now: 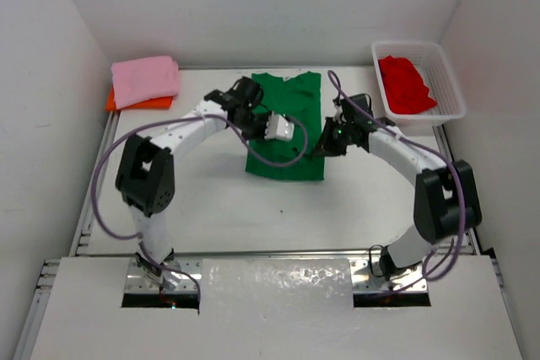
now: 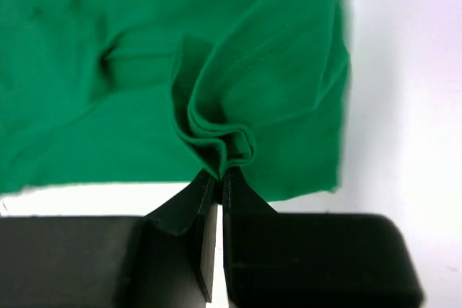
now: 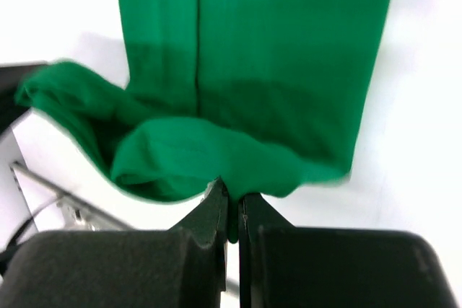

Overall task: Fold and stack the t-shirts
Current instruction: Fold the folded rectangular tshirt in 1/3 of the way

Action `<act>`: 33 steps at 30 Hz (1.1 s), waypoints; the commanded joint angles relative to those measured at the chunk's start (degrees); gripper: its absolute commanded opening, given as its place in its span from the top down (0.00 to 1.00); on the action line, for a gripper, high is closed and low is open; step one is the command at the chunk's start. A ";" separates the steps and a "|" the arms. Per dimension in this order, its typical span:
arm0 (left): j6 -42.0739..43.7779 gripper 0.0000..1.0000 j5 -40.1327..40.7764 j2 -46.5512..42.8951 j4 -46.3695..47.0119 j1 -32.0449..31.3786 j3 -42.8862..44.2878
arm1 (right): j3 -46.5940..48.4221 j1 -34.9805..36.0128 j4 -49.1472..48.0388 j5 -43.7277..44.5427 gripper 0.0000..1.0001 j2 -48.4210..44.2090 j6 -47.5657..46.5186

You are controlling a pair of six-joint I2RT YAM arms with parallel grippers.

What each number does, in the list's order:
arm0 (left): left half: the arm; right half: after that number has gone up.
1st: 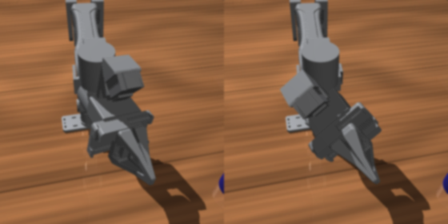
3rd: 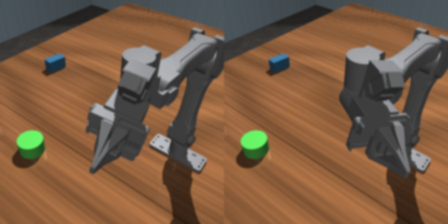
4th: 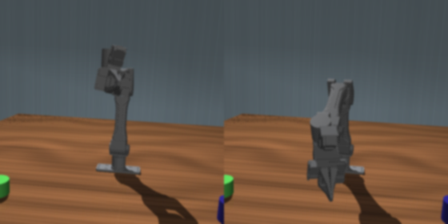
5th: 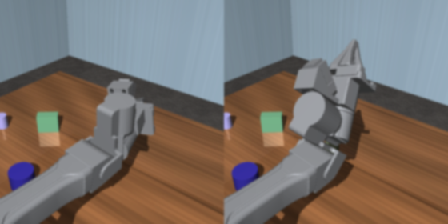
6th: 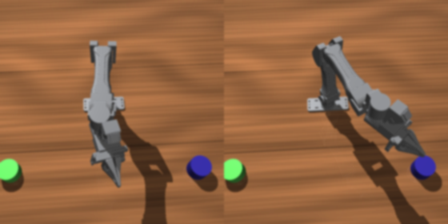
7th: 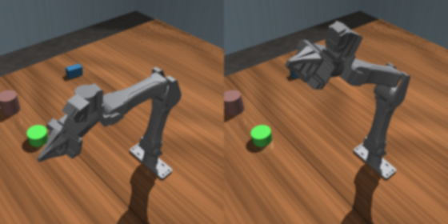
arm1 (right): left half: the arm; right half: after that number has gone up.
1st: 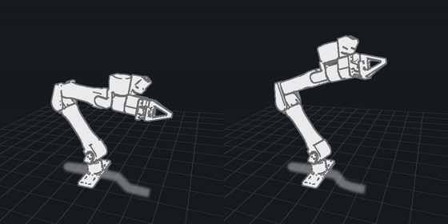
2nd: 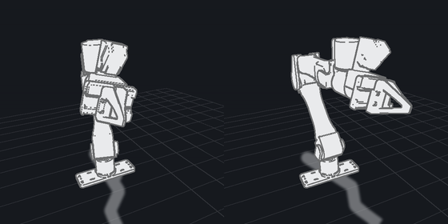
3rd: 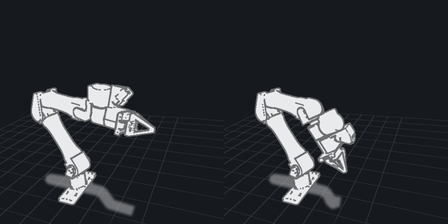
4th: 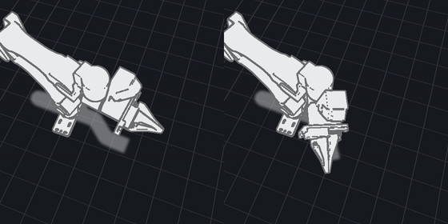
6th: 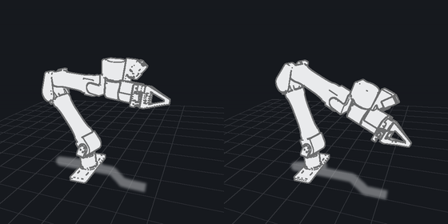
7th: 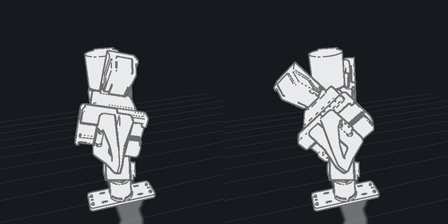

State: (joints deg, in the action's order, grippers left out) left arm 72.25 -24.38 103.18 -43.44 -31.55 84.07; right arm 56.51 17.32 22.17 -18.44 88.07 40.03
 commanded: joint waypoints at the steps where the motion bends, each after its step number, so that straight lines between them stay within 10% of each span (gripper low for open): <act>1: -5.87 1.00 -5.50 7.29 -8.32 4.47 12.03 | 7.45 -2.02 2.26 -1.25 1.00 6.48 -4.78; 9: -9.14 1.00 -4.63 16.00 -3.94 10.10 19.46 | 28.99 -5.10 6.65 -0.20 1.00 24.75 -6.98; 25: -17.14 1.00 -1.38 22.95 10.91 11.34 20.17 | 37.52 -8.00 5.69 -0.19 0.92 36.28 -5.58; 28: -20.38 0.79 2.05 23.56 15.11 11.69 19.38 | 42.43 -9.41 6.83 1.99 0.69 39.18 -7.24; 33: -33.38 0.59 16.16 24.79 24.88 12.65 21.21 | 50.60 -12.22 6.74 7.17 0.66 39.99 -10.23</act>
State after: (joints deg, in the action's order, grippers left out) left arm 48.34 -18.00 128.05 -28.21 -20.38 102.35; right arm 100.88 6.96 30.37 -15.42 129.56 32.64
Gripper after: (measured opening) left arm 0.395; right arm 0.341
